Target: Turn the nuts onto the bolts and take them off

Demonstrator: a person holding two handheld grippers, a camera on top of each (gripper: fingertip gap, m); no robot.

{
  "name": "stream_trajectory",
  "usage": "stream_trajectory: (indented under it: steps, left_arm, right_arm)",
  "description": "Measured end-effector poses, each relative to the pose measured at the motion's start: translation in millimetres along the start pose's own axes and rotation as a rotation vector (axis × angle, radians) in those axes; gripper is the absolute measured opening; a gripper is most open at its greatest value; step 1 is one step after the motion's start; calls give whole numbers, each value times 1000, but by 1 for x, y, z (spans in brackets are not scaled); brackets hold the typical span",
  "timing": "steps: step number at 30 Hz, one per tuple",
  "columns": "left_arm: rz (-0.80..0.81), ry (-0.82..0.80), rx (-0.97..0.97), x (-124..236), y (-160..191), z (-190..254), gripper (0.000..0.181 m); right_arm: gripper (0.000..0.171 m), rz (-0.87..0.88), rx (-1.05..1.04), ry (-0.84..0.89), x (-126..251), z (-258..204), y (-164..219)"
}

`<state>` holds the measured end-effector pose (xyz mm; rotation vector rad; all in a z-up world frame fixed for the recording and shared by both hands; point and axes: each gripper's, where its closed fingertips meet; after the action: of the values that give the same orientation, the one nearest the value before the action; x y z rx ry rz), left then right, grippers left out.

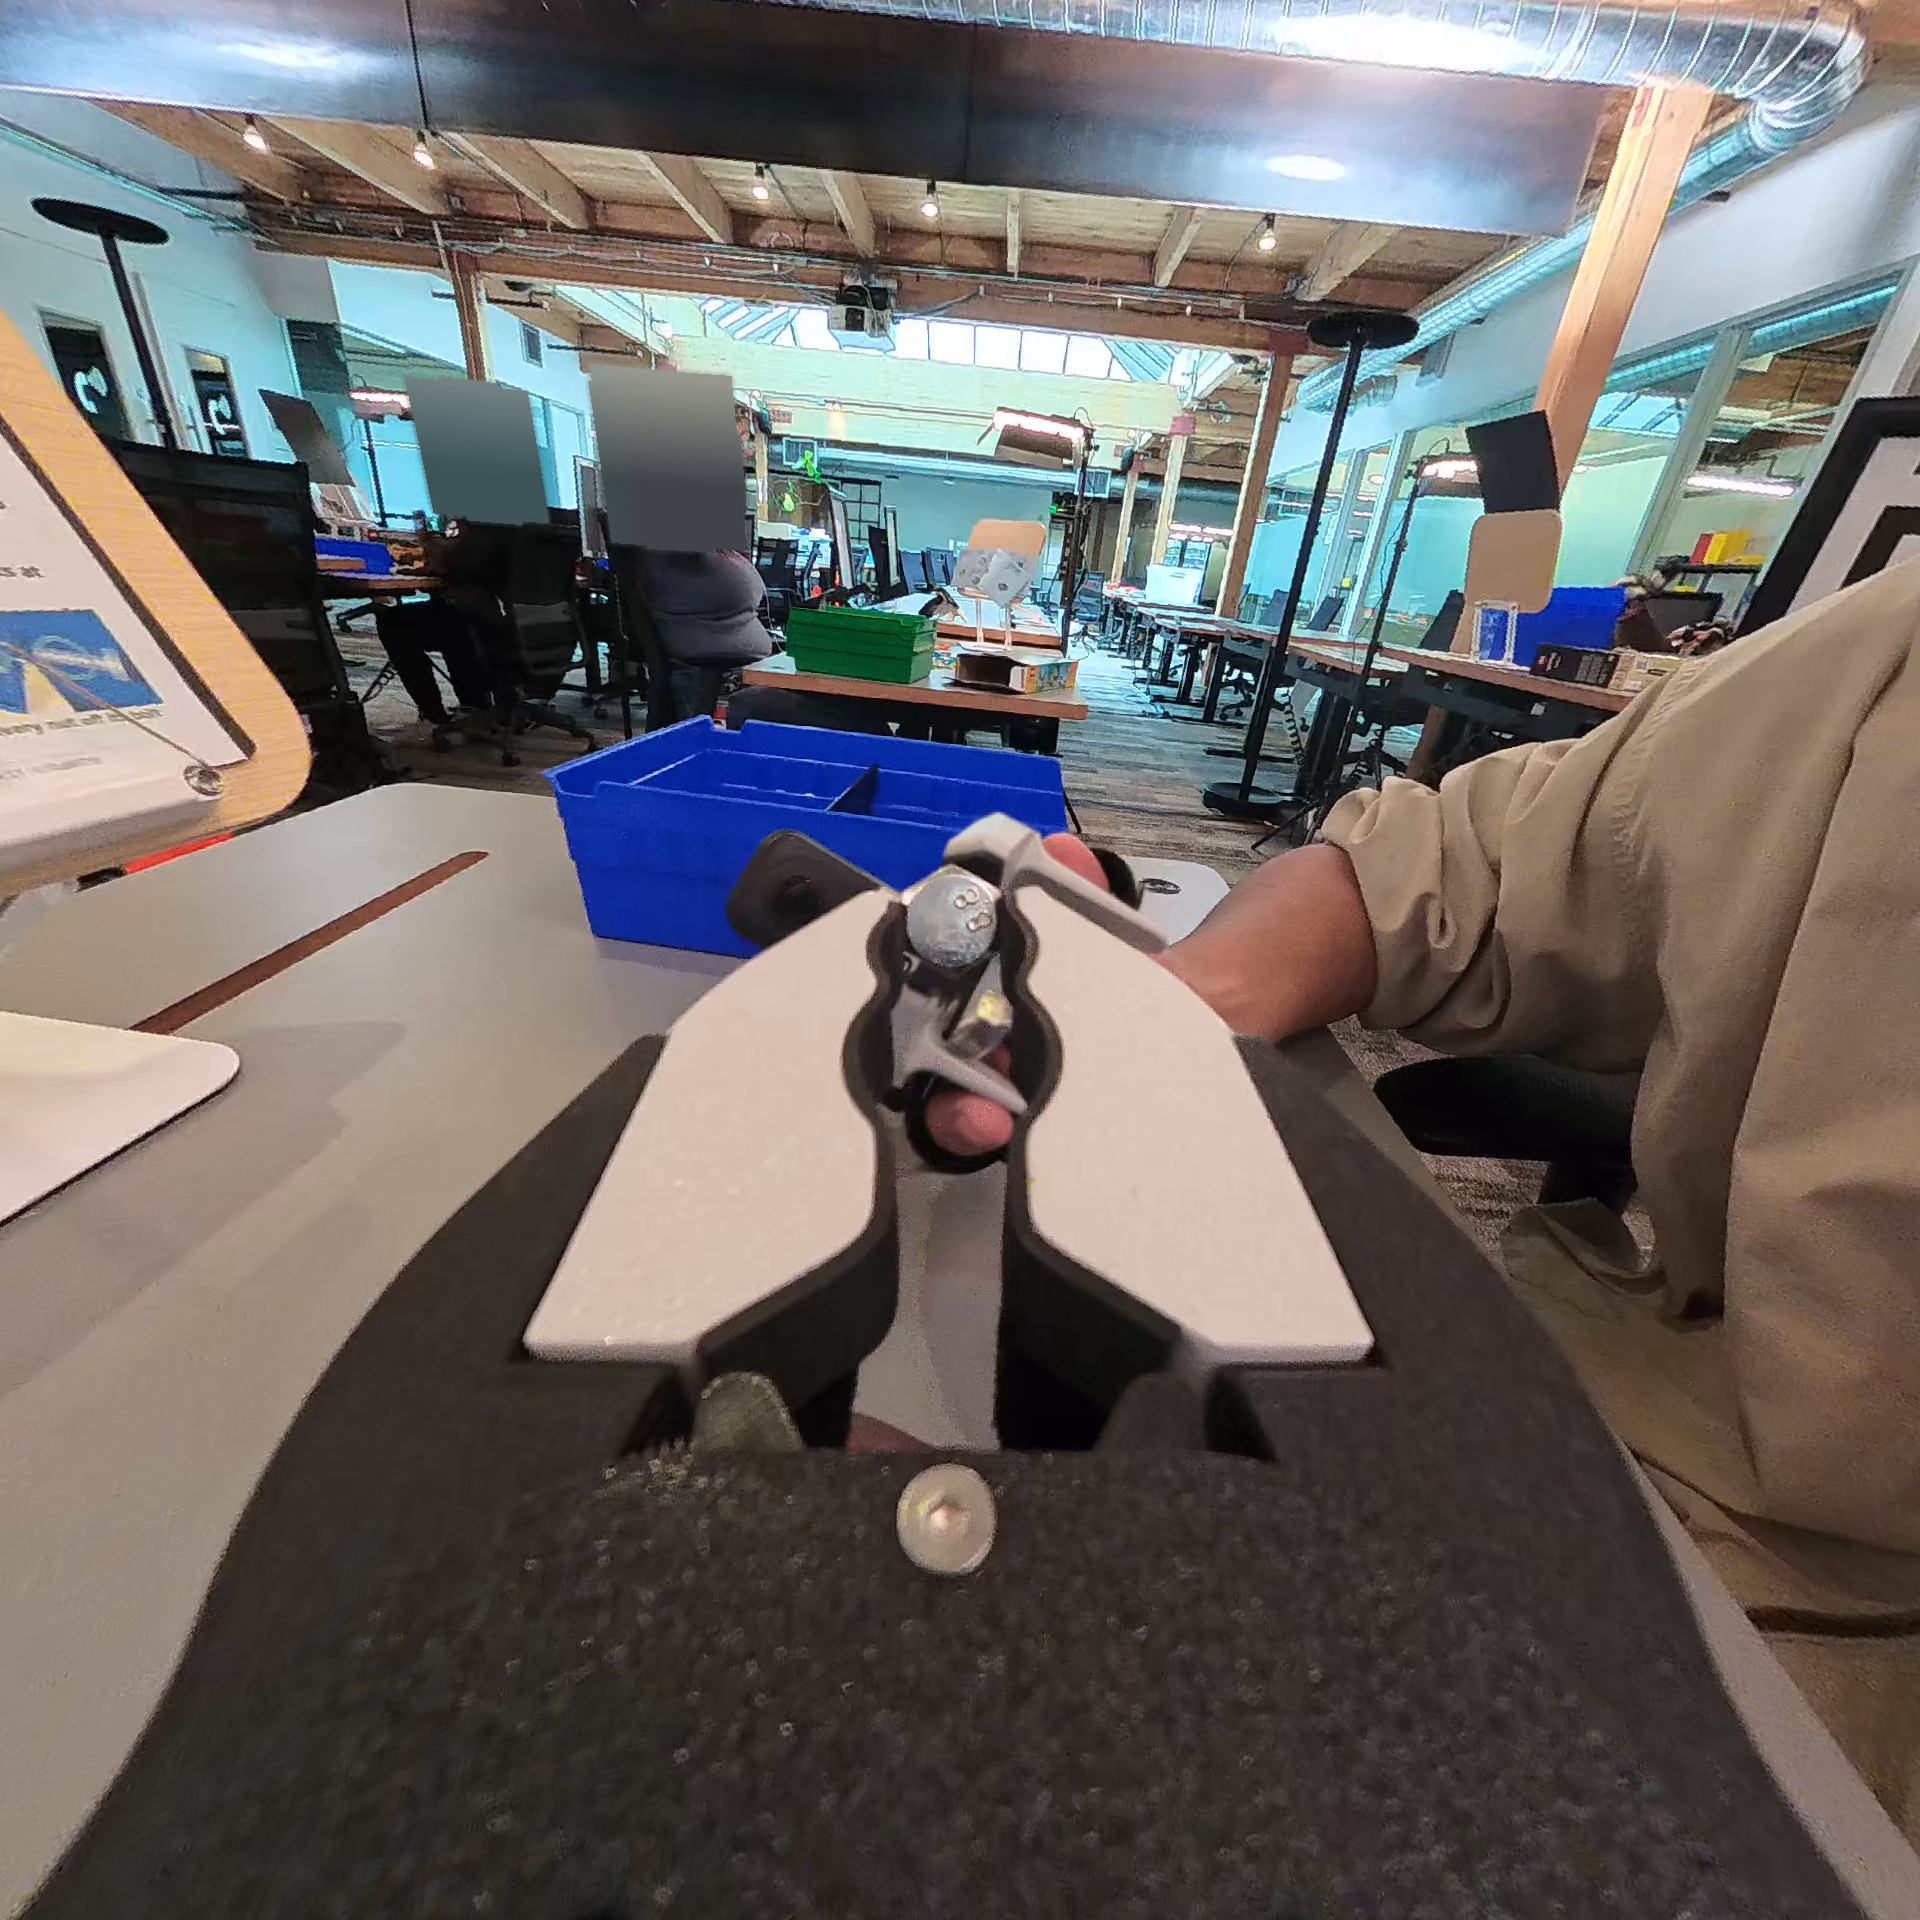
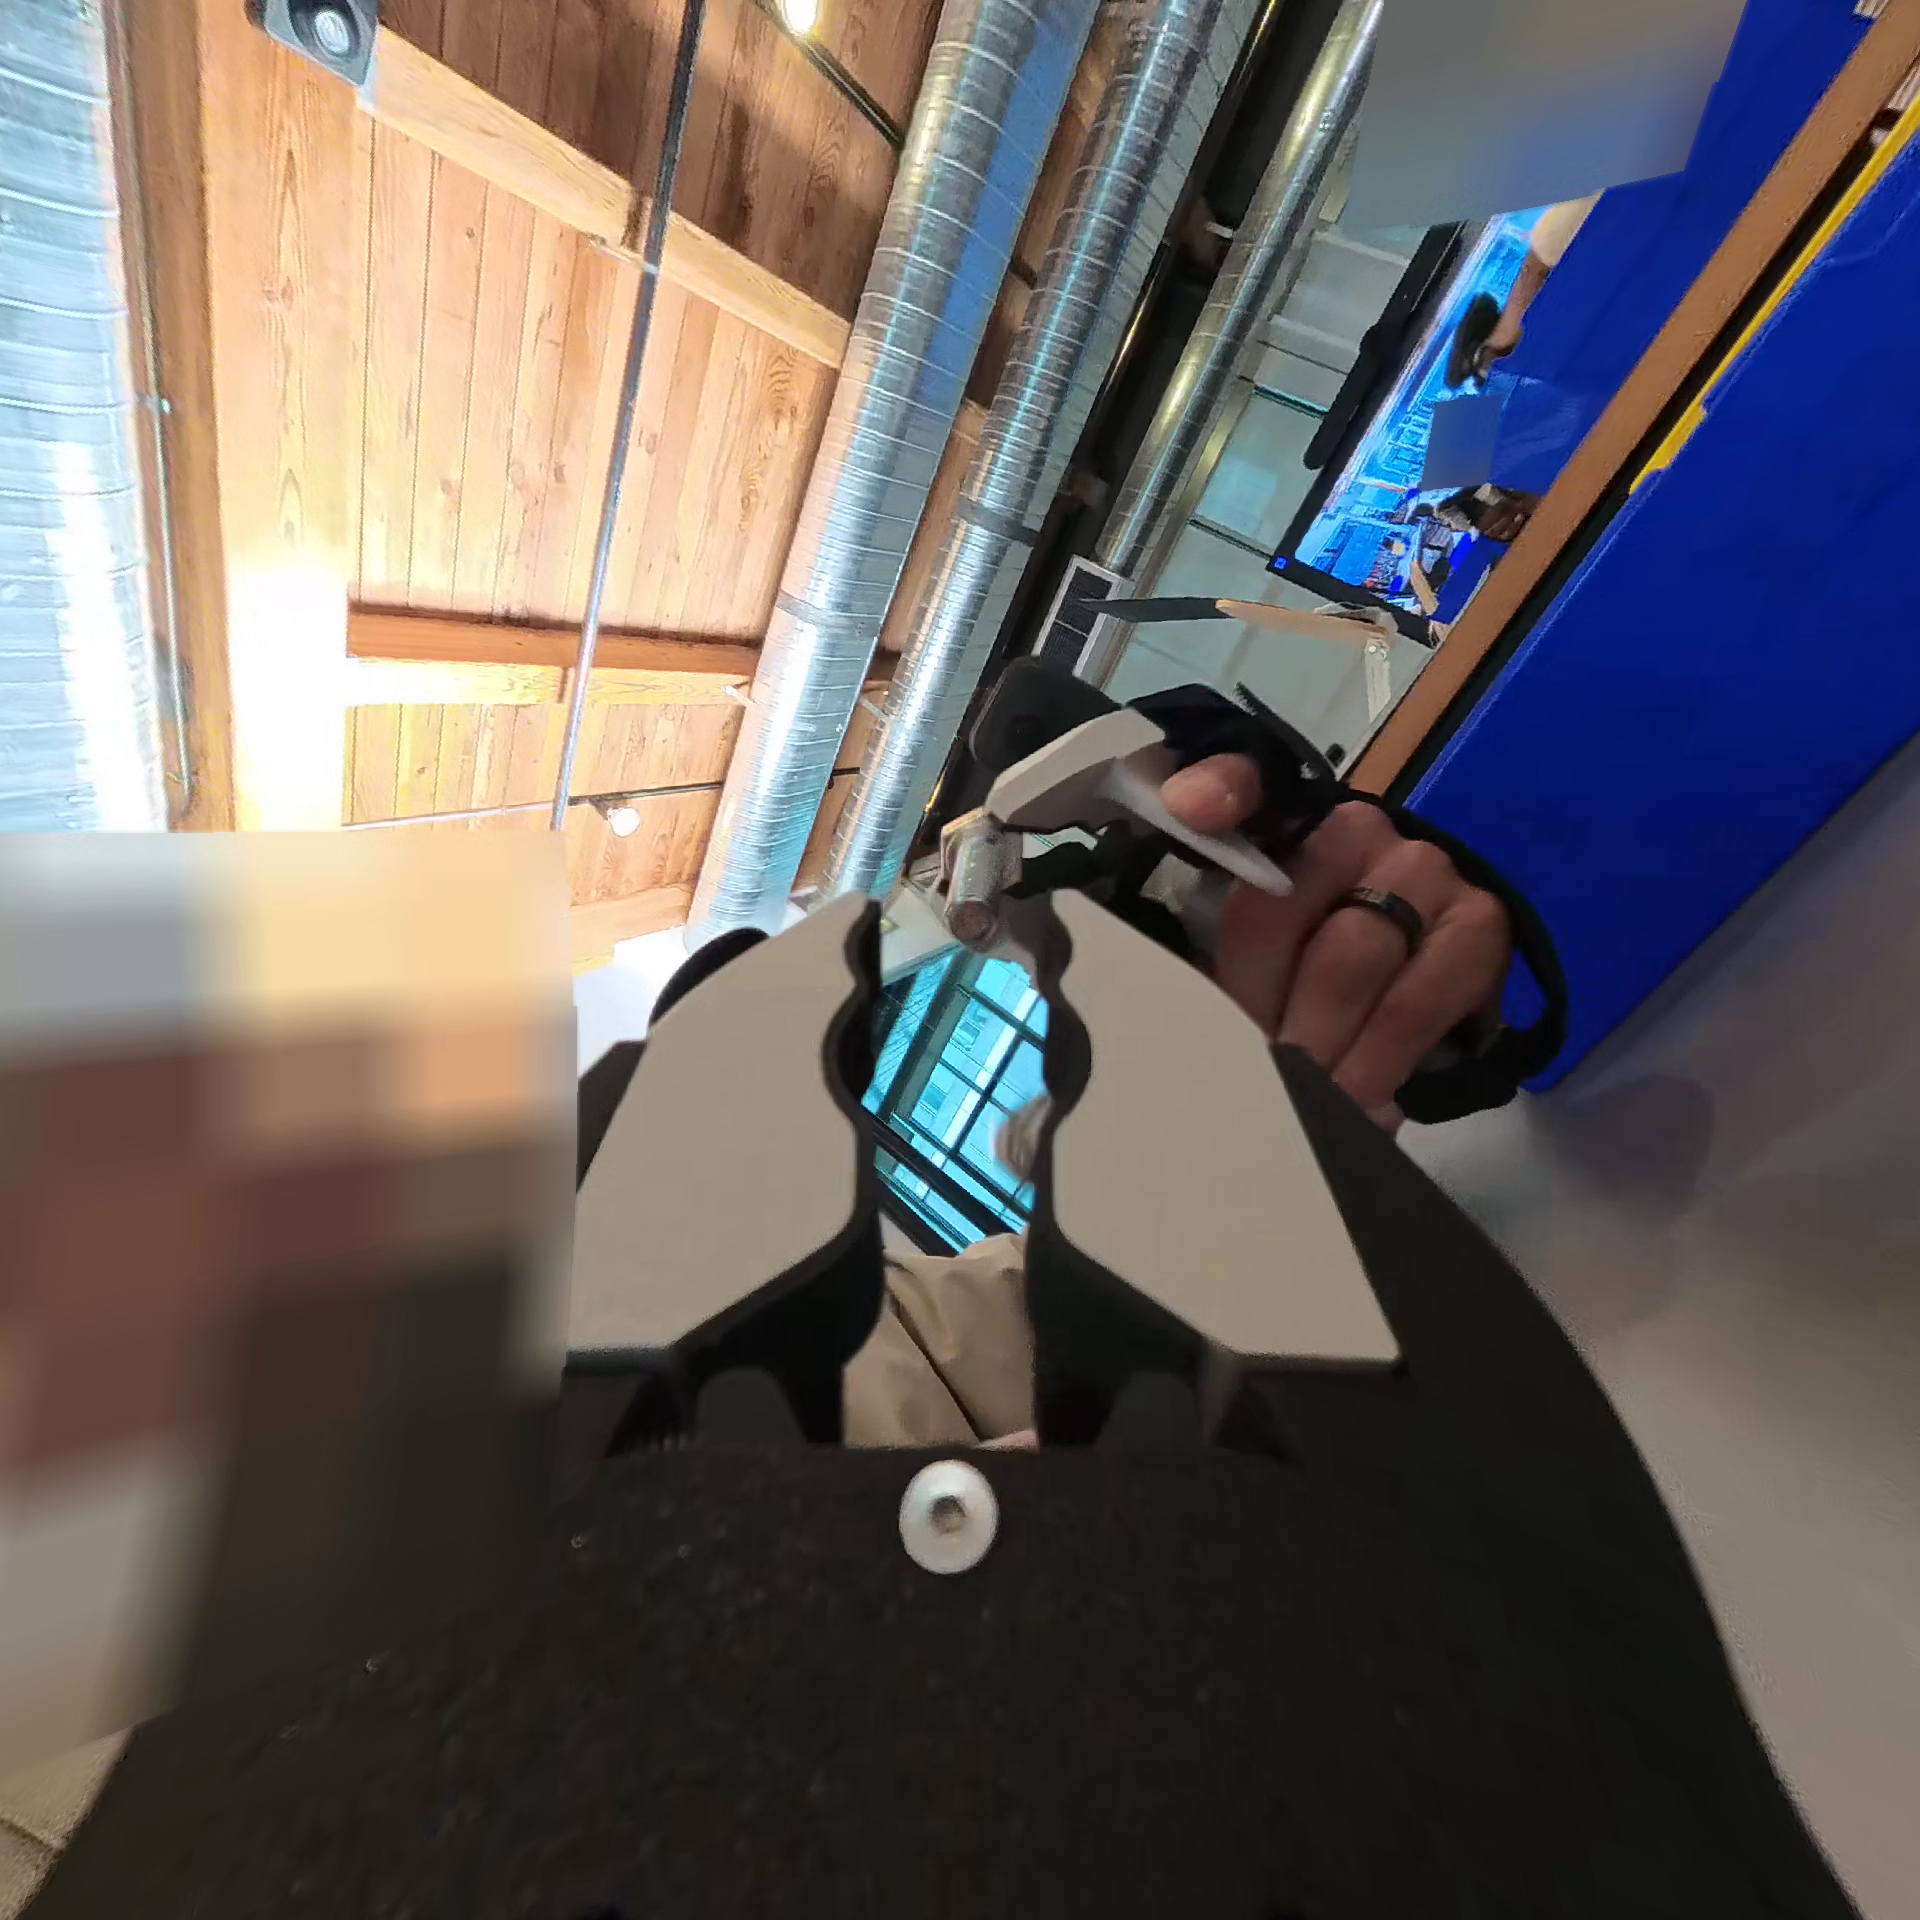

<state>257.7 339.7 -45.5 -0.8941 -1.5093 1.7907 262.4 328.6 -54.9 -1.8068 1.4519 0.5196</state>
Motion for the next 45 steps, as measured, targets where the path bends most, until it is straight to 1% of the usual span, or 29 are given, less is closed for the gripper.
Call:
stream_trajectory:
  steps: [1, 2, 3, 6, 11, 15, 23, 38, 41, 45]
  left_arm:
    - [-3, 4, 4, 0, 0, 0, 17]
    - [2, 5, 7, 1, -1, 0, 17]
    - [4, 5, 13, 1, -1, 0, 17]
    - [7, -2, 34, 0, 0, -4, 17]
    - [-5, -48, 62, -3, 8, -14, 17]
    - [-8, -48, 86, -4, 12, -17, 17]
    - [-8, -46, 86, -4, 12, -16, 17]
    - [-22, -39, 54, -3, 12, -14, 17]
    - [-25, -32, 46, -3, 11, -11, 17]
    - [-42, -17, 42, -5, 16, -8, 17]
  right_arm:
    - [17, -10, 9, -2, -1, -1, 1]
    - [9, -21, 24, 12, -1, 1, 3]
    - [9, -27, 41, 23, 0, 2, 3]
    - [9, -41, 72, 54, 0, 4, 0]
    - [8, 39, 57, 92, 7, 10, -9]
    - [8, 36, 66, 109, 11, 14, -12]
    - [8, 1, 92, 109, 11, 12, -11]
    - [10, 1, 17, 56, 11, 12, -8]
    - [11, 10, 20, 50, 12, 11, -10]
    - [17, 13, 51, 62, 15, 8, -17]
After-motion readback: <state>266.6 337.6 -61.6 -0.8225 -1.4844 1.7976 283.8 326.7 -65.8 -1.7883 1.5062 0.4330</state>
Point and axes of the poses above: each gripper's, where its closed fingertips meet, x back along the fingers, y out of its underside, z = x × y across the jaws, and after that the axes turned 12 degrees about -y, right-handed
